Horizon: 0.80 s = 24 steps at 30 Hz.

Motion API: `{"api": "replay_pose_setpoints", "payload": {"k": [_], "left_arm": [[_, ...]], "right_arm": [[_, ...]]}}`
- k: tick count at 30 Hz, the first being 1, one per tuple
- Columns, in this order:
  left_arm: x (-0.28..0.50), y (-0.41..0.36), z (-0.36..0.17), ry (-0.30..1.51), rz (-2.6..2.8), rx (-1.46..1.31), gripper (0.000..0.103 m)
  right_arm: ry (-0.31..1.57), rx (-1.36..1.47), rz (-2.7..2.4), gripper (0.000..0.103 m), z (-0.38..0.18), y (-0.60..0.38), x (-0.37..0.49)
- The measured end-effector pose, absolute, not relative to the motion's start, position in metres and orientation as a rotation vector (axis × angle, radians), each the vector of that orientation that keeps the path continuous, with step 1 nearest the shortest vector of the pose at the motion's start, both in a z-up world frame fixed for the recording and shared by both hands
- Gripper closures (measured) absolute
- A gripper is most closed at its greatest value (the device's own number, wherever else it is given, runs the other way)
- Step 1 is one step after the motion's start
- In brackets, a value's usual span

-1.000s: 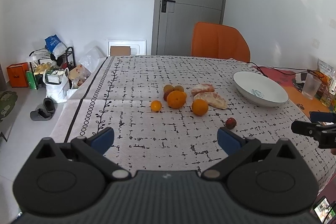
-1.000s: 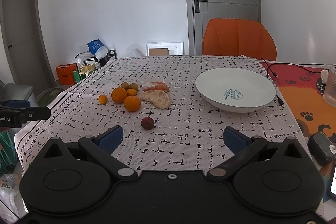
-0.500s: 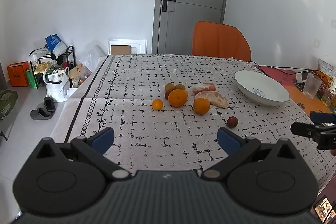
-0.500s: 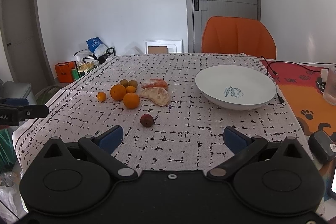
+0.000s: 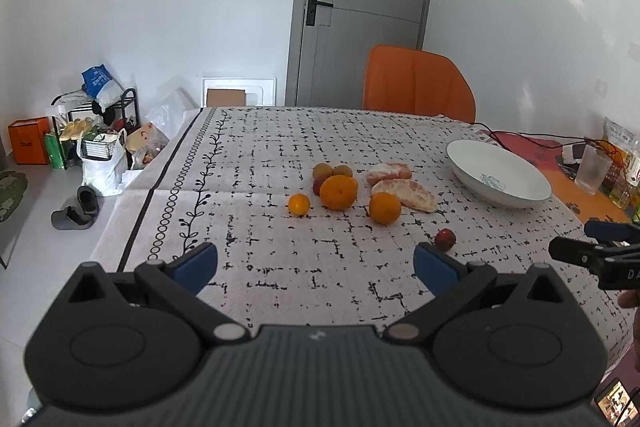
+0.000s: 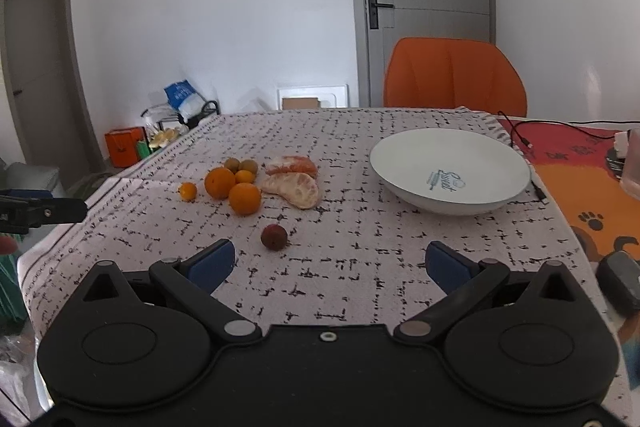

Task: Organize fruits
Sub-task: 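Reach the right tool to the dark red plum and close on it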

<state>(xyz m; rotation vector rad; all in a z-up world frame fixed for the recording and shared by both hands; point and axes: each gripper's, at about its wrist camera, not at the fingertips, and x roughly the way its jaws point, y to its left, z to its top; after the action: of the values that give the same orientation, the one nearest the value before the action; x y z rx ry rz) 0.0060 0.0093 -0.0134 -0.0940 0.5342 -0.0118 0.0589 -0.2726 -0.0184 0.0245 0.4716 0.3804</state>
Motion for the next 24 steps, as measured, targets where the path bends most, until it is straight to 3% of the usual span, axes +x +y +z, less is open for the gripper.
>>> {"api": "replay_pose_setpoints", "payload": {"k": [24], "left_arm": [[0.055, 0.007, -0.037, 0.509, -0.072, -0.204, 0.0]], "right_arm": [[0.495, 0.077, 0.508, 0.001, -0.04, -0.252, 0.104]]}}
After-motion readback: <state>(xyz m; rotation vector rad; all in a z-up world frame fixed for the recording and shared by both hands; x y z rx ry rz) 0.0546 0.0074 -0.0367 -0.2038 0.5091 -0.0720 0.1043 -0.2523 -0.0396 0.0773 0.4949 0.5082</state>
